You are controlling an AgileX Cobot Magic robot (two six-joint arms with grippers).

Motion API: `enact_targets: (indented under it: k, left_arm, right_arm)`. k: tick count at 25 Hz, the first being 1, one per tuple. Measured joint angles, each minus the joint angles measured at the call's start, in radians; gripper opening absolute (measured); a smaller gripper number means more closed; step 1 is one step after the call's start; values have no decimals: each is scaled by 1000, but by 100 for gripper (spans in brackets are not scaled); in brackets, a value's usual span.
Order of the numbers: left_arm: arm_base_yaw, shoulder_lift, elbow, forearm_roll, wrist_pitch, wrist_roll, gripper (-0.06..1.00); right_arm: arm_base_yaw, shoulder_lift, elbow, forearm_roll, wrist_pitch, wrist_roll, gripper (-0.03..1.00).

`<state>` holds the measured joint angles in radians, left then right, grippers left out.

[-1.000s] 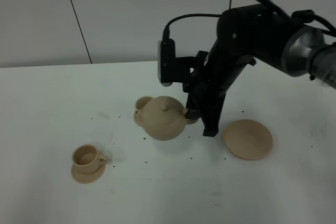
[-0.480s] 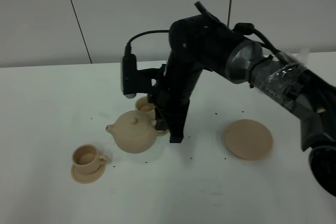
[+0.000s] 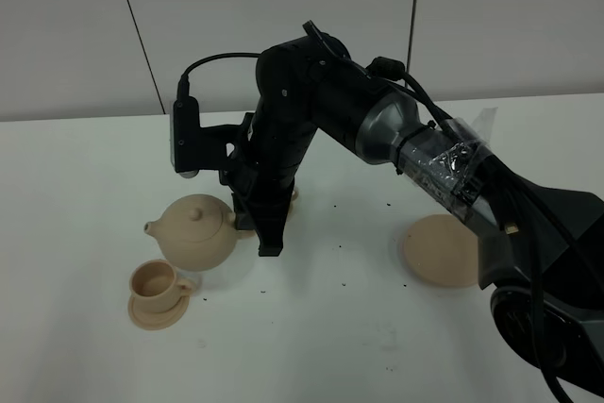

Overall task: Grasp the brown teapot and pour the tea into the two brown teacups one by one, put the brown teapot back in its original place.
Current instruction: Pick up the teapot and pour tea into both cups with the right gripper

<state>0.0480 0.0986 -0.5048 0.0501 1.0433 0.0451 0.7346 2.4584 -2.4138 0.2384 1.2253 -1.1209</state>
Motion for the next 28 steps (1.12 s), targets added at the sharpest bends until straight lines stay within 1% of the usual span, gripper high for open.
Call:
enact_targets:
  k: [11, 19, 25, 28]
  left_arm:
    - [0, 0, 0, 0, 0, 0, 23]
    - [0, 0, 0, 0, 0, -1, 23]
    - [0, 0, 0, 0, 0, -1, 23]
    - [0, 0, 0, 0, 0, -1, 23]
  right_arm:
    - [27, 3, -4, 0, 3, 8, 10]
    - [29, 4, -4, -4, 4, 13, 10]
    - [30, 5, -4, -62, 4, 24, 10]
    - [38, 5, -4, -117, 4, 39, 10]
